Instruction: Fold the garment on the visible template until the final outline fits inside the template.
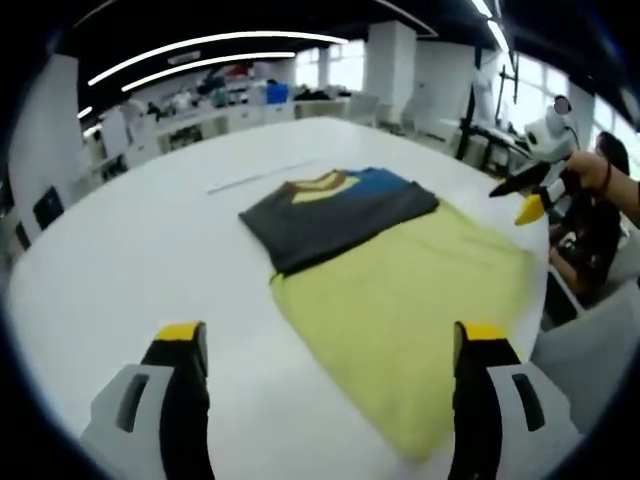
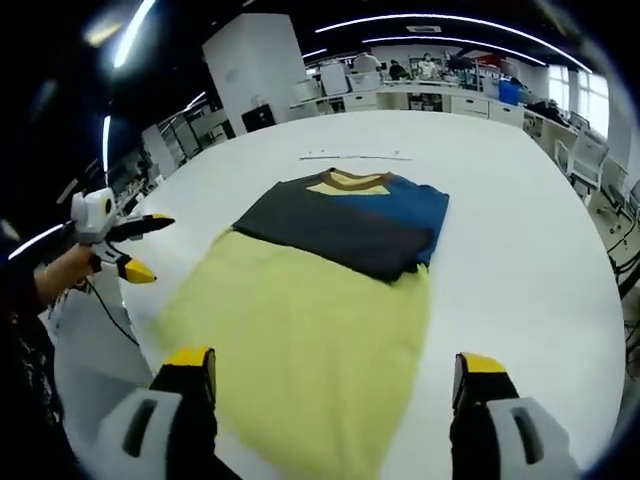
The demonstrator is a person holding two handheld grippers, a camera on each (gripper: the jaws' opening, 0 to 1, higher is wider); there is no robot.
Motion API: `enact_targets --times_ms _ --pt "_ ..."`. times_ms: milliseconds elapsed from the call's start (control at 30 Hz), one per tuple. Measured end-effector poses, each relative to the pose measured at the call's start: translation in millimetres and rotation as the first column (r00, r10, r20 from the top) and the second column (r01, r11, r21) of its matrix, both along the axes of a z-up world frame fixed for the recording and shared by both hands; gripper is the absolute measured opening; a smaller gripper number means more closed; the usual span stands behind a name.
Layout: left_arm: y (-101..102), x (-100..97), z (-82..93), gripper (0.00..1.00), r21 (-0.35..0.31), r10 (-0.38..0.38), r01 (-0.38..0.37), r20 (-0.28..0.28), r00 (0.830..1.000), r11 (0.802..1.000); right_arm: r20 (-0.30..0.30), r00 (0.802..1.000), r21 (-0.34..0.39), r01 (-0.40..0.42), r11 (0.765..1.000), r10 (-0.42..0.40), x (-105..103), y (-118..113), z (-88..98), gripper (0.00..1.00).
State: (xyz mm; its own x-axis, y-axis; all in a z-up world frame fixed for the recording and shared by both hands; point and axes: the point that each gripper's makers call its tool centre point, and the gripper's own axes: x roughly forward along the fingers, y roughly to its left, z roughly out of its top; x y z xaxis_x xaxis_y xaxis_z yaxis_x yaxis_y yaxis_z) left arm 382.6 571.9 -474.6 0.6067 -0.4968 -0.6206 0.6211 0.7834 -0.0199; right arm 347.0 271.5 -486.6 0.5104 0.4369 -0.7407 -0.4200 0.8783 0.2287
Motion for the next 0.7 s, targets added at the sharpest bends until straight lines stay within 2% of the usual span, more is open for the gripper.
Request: enact_targets --times_ms 367,500,633,700 --pt "2 -32.8 -12.7 0.96 -0.001 -0.003 0.003 -0.049 0.999 1.000 -0.048 0.999 0.011 0.011 1.000 -0.011 -35 -3 -13.4 0.97" --pt "1 -38.9 -13.6 0.92 -0.008 -0.005 0.005 -0.047 0.999 1.000 -0.039 0.999 -0.037 0.030 0.999 -0.032 -44 -13 -20.0 0.91" --pt "2 -45.0 -15.4 0.86 -0.025 0.018 -0.019 -0.063 0.998 1.000 -0.056 0.997 -0.034 0.052 0.998 -0.054 -54 -18 -26.8 0.83" --pt "1 -50.3 -18.7 0.85 -0.022 0.007 -0.008 -0.078 0.997 1.000 -0.056 0.995 -0.038 0.076 0.996 -0.078 -56 -22 -28.4 0.78"
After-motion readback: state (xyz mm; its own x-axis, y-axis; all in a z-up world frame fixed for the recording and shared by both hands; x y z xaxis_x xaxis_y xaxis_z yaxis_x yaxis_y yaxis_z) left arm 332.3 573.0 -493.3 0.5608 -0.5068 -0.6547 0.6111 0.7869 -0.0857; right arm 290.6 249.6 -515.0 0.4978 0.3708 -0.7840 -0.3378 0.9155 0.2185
